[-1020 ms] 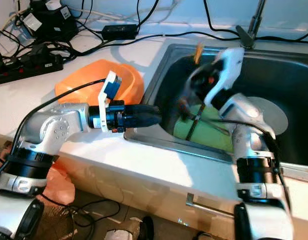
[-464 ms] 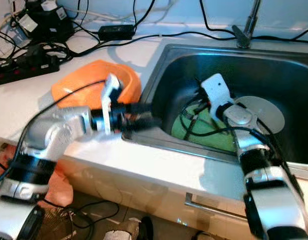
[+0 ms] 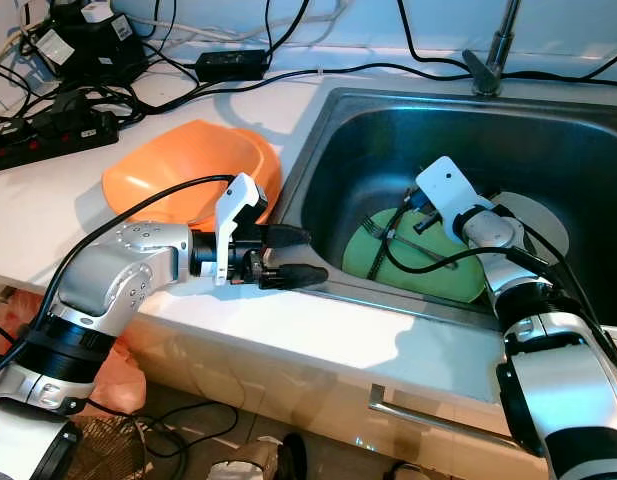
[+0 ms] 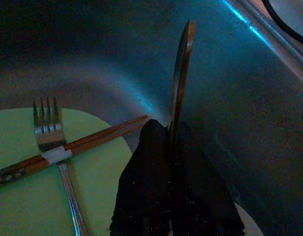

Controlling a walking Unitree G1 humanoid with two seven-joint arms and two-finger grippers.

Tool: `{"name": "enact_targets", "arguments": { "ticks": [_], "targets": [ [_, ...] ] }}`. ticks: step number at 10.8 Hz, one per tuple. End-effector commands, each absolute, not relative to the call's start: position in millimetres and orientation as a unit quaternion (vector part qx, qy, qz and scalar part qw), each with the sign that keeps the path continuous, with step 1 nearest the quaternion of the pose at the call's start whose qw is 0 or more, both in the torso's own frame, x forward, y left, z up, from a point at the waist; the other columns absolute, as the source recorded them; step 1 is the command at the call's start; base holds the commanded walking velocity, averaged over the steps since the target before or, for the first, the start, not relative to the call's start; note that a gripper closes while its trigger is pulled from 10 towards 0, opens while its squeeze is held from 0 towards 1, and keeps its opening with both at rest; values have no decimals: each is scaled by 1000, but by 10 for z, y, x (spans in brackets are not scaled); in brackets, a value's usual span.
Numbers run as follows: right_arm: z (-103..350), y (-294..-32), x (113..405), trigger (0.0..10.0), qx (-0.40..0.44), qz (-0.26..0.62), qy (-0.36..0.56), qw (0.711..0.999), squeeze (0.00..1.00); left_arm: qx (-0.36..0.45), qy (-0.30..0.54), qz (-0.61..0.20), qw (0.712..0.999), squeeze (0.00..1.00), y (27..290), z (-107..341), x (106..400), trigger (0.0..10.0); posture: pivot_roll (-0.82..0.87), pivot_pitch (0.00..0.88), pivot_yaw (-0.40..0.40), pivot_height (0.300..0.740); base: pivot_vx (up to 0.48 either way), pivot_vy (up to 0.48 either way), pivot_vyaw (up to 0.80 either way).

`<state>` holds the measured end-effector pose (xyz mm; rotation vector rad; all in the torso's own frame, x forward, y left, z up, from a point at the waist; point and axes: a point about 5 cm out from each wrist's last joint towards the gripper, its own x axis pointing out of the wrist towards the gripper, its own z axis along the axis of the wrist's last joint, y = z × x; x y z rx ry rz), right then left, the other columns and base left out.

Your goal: Kitchen organization

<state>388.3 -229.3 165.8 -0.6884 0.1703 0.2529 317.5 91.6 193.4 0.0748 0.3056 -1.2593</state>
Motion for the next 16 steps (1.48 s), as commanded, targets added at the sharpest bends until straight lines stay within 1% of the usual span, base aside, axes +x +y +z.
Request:
{"name": "enact_targets", "arguments": {
  "ticks": [1,2,5,7,10,12,13,14,15,16],
  "targets": [
    [1686,-2239,3905,10000,-349,136,77,924,0,49,146,-583,798,0,956,1915,3162,10000,154,140,149,740,0,0,0],
    [1682,-2217,3914,10000,-347,138,75,924,1000,50,146,-582,799,0,968,1907,3165,10000,155,141,147,740,0,0,0],
    [1687,-2178,3925,10000,-347,147,73,923,1000,51,149,-579,800,0,990,1894,3177,10000,153,140,148,740,0,0,0],
    [1749,-2154,3947,10000,-313,150,61,936,1000,58,144,-575,803,0,997,1908,3196,10000,150,134,148,740,0,0,0],
    [1921,-2020,4000,10000,-250,157,12,955,1000,68,112,-545,828,0,1025,2014,3283,10000,150,125,143,740,0,0,0],
    [2143,-1860,4026,10000,-186,153,-64,968,1000,120,56,-508,851,0,1030,2203,3362,10000,149,119,144,740,0,0,0],
    [2185,-1833,4025,10000,-168,153,-78,971,1000,124,45,-498,857,0,1032,2258,3385,10000,147,117,143,740,0,0,0],
    [2312,-1784,4007,10000,-110,147,-120,976,1000,145,10,-460,876,0,1067,2452,3467,10000,151,115,142,740,0,0,0],
    [2378,-1773,3983,10000,-74,139,-144,977,1000,145,-19,-441,886,0,1102,2606,3506,10000,151,113,143,740,0,0,0],
    [2392,-1771,3973,10000,-58,133,-150,978,1000,146,-36,-433,889,0,1119,2689,3520,10000,152,111,142,740,0,0,0]
  ]
}}
